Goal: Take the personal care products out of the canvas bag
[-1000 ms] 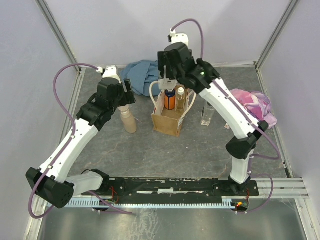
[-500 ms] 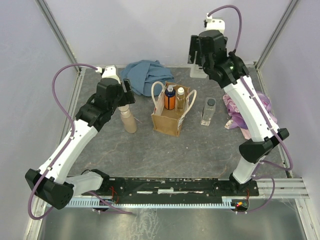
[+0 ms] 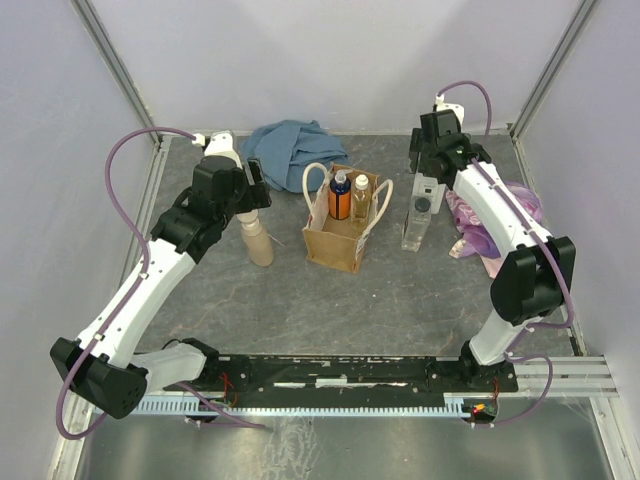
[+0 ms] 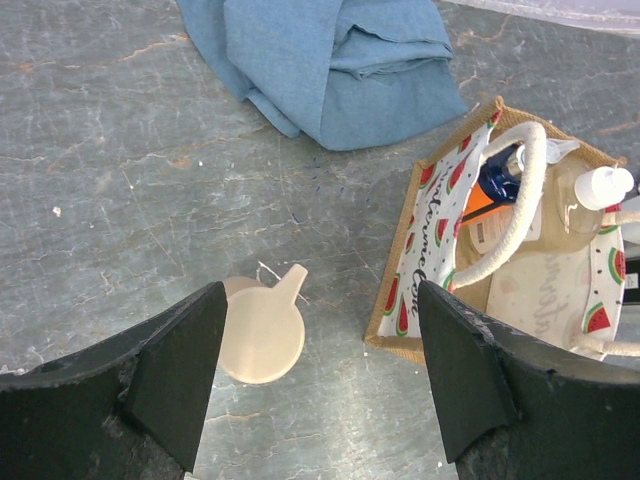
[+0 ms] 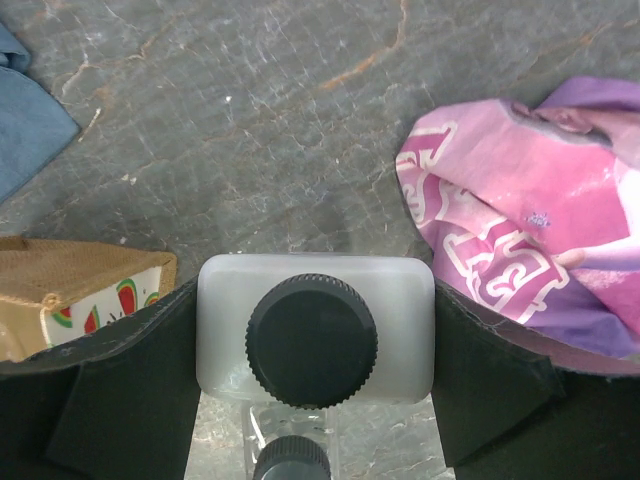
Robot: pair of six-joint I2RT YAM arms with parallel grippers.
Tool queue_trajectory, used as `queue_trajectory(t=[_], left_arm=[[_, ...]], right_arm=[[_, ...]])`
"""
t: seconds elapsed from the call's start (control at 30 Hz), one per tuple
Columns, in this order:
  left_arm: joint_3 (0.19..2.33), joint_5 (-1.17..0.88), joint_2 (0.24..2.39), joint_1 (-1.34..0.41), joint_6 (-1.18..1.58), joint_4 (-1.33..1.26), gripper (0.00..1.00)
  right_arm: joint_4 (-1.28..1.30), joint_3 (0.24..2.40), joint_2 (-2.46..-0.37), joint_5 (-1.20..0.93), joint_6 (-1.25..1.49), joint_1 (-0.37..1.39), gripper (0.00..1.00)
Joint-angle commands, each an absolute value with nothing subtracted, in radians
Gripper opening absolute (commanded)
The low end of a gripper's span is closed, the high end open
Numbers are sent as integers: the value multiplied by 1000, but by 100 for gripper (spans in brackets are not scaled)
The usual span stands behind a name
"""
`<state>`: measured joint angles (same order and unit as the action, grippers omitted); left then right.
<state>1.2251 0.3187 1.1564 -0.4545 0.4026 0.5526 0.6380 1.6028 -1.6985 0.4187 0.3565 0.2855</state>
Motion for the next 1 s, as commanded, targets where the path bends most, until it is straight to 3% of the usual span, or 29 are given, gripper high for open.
queue_trajectory(t=[0.0, 0.37, 0.47, 0.57, 0.97], left_arm=[[1260, 241, 1135, -453, 422, 518, 83], [1354, -10, 1192, -461, 481, 499, 80], [1415, -44, 1230, -476, 502, 521, 80], [1490, -72, 1282, -508, 504, 555, 78], [1588, -37, 1480, -636, 477, 579, 77]], right_arm=[[419, 1590, -1632, 380, 407, 257, 80], [393, 1452, -1664, 379, 429, 247, 83], [393, 1434, -1667, 380, 432, 247, 95], [406, 1432, -1673, 380, 434, 246, 100], [522, 1490, -1529, 312, 448, 245, 100]])
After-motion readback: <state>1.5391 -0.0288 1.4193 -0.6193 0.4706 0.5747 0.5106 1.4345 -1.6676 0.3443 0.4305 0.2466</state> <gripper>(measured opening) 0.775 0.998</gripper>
